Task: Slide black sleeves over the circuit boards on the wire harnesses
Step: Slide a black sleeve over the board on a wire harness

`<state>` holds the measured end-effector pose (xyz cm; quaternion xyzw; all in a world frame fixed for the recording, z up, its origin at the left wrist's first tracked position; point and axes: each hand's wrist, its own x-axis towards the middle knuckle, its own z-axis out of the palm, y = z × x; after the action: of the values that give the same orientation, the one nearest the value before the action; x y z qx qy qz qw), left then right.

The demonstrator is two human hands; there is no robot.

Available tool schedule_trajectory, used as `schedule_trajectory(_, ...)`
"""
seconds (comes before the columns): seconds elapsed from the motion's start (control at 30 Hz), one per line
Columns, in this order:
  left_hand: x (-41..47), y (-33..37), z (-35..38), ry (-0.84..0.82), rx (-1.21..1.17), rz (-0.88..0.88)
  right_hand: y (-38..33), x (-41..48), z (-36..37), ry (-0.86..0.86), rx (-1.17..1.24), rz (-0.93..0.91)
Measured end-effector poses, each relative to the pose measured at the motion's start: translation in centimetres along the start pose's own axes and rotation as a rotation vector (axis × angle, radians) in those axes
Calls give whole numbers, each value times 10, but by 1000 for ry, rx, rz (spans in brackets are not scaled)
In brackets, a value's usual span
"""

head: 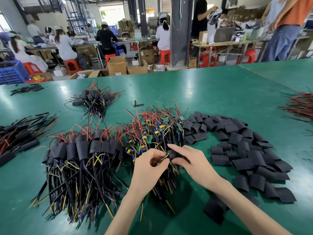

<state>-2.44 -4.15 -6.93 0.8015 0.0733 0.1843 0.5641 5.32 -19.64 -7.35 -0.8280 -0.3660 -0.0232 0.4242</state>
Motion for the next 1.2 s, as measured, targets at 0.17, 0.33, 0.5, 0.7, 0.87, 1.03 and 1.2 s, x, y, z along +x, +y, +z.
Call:
schedule_trajectory(0.17, 0, -1, -4, 4, 78, 77, 1, -2, 3, -97, -231, -91)
schedule_trajectory(0.33, -1, -3, -2, 2, 150, 148, -1, -4, 4, -143, -439, -137)
schedule_trajectory(0.5, -2, -6, 1, 33, 191, 215, -6, -5, 5, -149, -506, -114)
schedule_trajectory(0.7, -1, -6, 3, 72, 179, 205, -11, -4, 3, -66, -47, 50)
schedule_trajectory(0.87, -2, -3, 3, 5, 235, 292, -9, 2, -14, -232, 641, 389)
schedule_trajectory(1.03, -3, -4, 5, -3, 291, 344, -7, 2, -14, -244, 883, 543)
schedule_trajectory(1.2, -4, 0, 6, -22, 289, 381, -7, 4, -15, -258, 989, 643)
